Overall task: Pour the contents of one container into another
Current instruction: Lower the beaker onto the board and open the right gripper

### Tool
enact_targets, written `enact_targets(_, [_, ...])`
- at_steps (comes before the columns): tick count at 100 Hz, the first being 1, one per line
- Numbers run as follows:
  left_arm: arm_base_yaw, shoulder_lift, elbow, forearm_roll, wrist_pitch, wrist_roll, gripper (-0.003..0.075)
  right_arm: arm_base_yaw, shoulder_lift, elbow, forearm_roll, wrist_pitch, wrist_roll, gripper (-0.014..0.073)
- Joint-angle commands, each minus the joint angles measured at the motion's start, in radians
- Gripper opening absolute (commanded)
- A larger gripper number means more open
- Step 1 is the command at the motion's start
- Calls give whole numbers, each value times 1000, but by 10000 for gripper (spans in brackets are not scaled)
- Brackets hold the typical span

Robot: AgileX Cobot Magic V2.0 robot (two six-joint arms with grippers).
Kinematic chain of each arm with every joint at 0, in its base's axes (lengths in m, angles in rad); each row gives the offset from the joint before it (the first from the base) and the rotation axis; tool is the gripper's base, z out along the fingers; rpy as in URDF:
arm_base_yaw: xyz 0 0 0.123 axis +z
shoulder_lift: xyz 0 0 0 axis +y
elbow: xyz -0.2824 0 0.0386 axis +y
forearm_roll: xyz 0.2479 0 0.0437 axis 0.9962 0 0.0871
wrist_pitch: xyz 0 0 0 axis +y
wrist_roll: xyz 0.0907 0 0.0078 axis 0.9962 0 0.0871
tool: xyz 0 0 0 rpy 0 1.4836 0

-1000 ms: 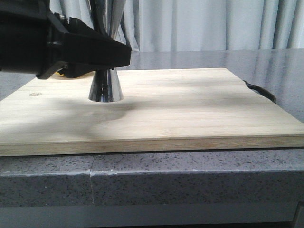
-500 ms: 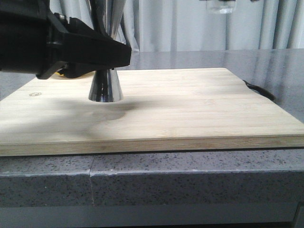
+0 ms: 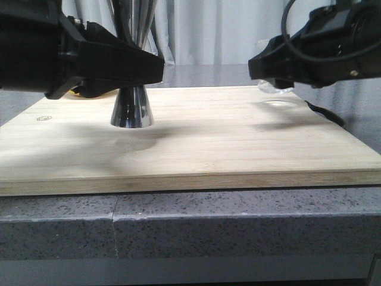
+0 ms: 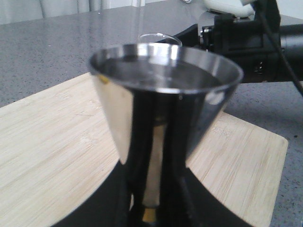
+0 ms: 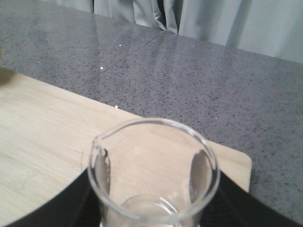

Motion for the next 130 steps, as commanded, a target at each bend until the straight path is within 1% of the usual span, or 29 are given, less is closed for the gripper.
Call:
enact_targets(1, [2, -33, -33, -35, -74, -9, -19, -9, 6, -25, 6, -161, 0, 197])
enact_targets(14, [2, -33, -33, -35, -74, -9, -19, -9, 66, -31, 17, -247, 0, 197])
enact_targets(38, [2, -33, -33, -35, -74, -9, -19, -9, 142, -62, 38, -286, 2, 197])
enact_targets(74, [2, -33, -33, -37, -74, -9, -19, -9, 152, -72, 38, -296, 2, 197])
enact_targets(90, [2, -33, -33, -37, -74, -9, -19, -9, 152, -72, 38, -263, 2, 197])
enact_targets(115, [2, -33, -33, -37, -74, -9, -19, -9, 152, -72, 38, -250, 2, 203])
enact_targets(122, [2, -33, -33, -37, -74, -9, -19, -9, 152, -72, 38, -250, 2, 227])
enact_targets(130, [2, -33, -33, -37, -74, -9, -19, -9, 152, -72, 37, -250, 2, 293])
